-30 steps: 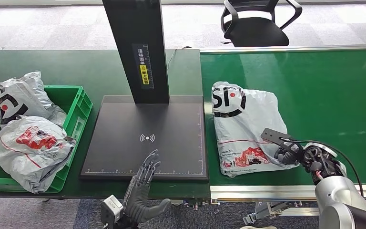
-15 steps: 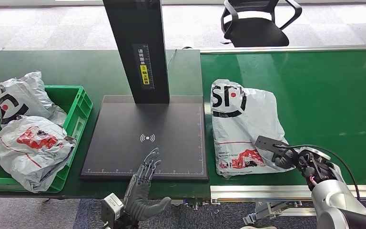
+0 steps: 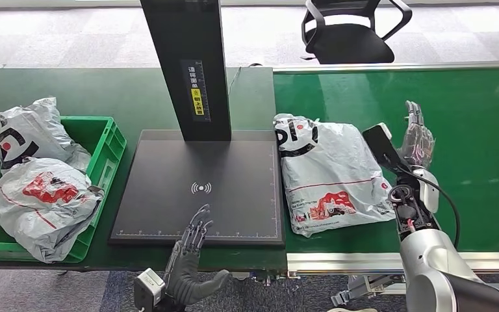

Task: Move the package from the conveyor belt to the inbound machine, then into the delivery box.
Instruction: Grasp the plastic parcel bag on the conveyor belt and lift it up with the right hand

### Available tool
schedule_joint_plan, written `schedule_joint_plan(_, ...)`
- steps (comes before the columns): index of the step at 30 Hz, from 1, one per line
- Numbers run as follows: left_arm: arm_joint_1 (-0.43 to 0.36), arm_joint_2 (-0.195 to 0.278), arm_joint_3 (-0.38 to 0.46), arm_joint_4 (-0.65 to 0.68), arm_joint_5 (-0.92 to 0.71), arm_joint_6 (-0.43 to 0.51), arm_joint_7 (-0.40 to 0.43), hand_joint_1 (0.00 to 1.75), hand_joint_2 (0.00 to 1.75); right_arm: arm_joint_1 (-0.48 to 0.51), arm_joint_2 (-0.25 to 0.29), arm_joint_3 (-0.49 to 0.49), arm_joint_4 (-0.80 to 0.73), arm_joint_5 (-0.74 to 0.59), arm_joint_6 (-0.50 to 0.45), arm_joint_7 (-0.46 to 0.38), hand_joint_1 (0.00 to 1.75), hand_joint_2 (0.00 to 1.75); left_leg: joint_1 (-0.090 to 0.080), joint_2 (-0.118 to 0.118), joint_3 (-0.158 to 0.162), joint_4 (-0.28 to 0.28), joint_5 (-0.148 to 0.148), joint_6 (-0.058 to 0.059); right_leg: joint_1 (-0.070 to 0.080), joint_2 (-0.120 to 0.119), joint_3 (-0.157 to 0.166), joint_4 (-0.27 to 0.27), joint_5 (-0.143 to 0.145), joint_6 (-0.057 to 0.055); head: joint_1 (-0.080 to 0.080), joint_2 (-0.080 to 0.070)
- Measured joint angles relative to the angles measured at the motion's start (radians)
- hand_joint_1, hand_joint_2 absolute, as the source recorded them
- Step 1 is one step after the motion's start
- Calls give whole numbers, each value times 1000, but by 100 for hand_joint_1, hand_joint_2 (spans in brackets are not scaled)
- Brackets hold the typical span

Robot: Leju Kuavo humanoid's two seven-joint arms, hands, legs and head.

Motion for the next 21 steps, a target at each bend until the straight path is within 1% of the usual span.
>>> schedule_joint_plan(3,7,0,0,0,4,12,-2,0,175,-4,10,-17,-10,-34,-29,-45,0,175,0,0,0,0,0,0,0,0,0,0,0,0,0,0)
schedule_joint_plan(6,10,1,0,0,6,18,-2,0,175,-6,16,-24,-13,-45,-33,-57,0,175,0,0,0,0,0,0,0,0,0,0,0,0,0,0)
schedule_joint_plan(8,10,1,-1,0,10,20,-2,0,175,-7,19,-27,-13,-46,-3,-41,0,175,0,0,0,0,0,0,0,0,0,0,0,0,0,0)
schedule_joint_plan(9,10,1,-1,0,12,20,-2,0,175,-8,20,-27,-13,-42,31,-20,0,175,0,0,0,0,0,0,0,0,0,0,0,0,0,0)
schedule_joint_plan(12,10,2,-1,1,18,21,-2,0,175,-12,21,-24,-8,-18,179,86,0,175,0,0,0,0,0,0,0,0,0,0,0,0,0,0)
schedule_joint_plan(14,10,3,-1,1,21,19,-2,0,175,-14,20,-15,-1,9,299,169,0,175,0,0,0,0,0,0,0,0,0,0,0,0,0,0)
schedule_joint_plan(15,9,3,-1,1,22,16,-2,0,175,-16,18,-6,4,27,382,216,0,175,0,0,0,0,0,0,0,0,0,0,0,0,0,0)
schedule_joint_plan(18,6,4,0,6,23,0,-2,0,175,-18,6,35,27,79,685,332,0,175,0,0,0,0,0,0,0,0,-1,0,0,0,0,0)
schedule_joint_plan(19,4,4,0,9,23,-5,-2,0,175,-16,2,49,35,88,770,351,0,175,0,-1,0,0,0,0,0,0,-1,0,0,0,0,0)
schedule_joint_plan(21,-1,4,0,17,23,-14,-2,0,175,-12,-10,71,47,98,887,368,0,175,0,-1,0,0,0,0,0,0,-1,0,0,0,0,0)
